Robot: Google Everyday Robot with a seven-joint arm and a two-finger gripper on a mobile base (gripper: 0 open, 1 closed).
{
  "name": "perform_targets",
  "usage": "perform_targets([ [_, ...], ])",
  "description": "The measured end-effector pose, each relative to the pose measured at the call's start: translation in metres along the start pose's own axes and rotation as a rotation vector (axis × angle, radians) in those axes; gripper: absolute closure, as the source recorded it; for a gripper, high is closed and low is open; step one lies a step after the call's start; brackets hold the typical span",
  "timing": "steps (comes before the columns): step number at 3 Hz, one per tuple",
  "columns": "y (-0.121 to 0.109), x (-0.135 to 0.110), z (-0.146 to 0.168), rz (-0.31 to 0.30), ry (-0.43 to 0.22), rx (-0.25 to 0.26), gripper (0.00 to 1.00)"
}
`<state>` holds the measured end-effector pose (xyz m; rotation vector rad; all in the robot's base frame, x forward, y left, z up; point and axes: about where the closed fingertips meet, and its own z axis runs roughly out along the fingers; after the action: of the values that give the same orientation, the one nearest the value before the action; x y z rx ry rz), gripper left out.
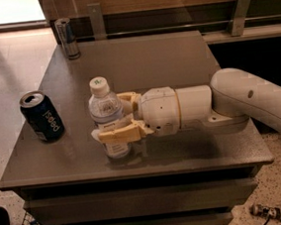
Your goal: Move blue plastic bottle near redbull can
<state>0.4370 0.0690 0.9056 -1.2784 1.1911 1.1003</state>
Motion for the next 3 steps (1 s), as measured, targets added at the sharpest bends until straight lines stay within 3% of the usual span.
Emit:
perform_targets([
  [1, 0.001, -0.001, 0.001, -0.001, 0.0, -0.003, 0.99],
  [2, 0.001, -0.001, 0.002, -0.002, 0.001, -0.004, 1.0],
  [3, -0.021, -0.009, -0.008, 0.016, 0.015, 0.004, 1.0],
])
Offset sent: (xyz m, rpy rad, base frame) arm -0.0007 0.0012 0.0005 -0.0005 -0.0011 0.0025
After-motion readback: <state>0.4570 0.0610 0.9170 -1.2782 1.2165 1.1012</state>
